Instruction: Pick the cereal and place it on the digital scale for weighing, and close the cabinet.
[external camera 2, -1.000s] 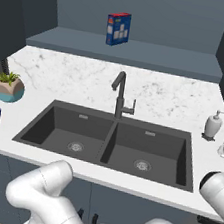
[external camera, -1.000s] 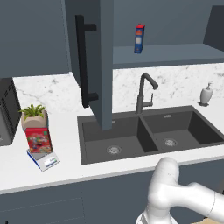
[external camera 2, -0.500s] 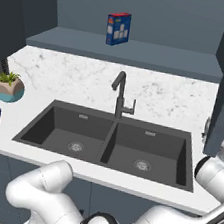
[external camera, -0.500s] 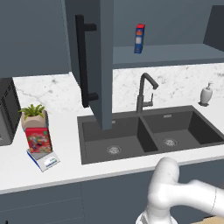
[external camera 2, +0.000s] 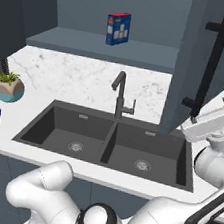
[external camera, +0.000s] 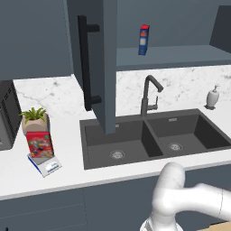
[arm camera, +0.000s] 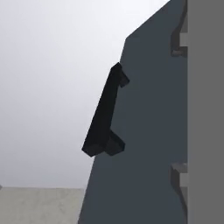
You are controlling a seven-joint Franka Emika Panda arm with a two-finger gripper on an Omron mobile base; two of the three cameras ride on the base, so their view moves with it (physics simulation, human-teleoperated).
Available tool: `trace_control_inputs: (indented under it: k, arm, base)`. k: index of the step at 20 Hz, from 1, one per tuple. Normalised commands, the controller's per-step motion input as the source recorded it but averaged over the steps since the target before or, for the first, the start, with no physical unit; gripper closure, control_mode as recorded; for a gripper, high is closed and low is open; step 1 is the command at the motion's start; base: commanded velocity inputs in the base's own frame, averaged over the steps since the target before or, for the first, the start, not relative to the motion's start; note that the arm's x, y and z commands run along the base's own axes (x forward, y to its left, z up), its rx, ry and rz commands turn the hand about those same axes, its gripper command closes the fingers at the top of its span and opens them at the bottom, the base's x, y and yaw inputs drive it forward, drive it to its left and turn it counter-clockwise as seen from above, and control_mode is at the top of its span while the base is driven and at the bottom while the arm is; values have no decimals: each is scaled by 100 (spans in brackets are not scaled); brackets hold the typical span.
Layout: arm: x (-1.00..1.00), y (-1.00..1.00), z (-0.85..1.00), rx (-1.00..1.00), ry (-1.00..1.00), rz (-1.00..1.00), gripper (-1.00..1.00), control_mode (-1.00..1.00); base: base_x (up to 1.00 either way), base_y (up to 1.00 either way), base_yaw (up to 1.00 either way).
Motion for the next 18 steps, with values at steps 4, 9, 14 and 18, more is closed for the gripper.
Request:
trace_control_inputs:
  k: [4,9,14,18]
  arm:
    - [0,100,34,-44,6,-5,-100,-100]
    - [12,99,45,-28,10,-22,-100,-100]
    - [69,100,22,-16,7,-38,-100,-100]
    - [100,83,-26,-15,10,-62,-100,-100]
  base:
    - [0,0,0]
    - [0,0,0]
    - [0,0,0]
    - [0,0,0]
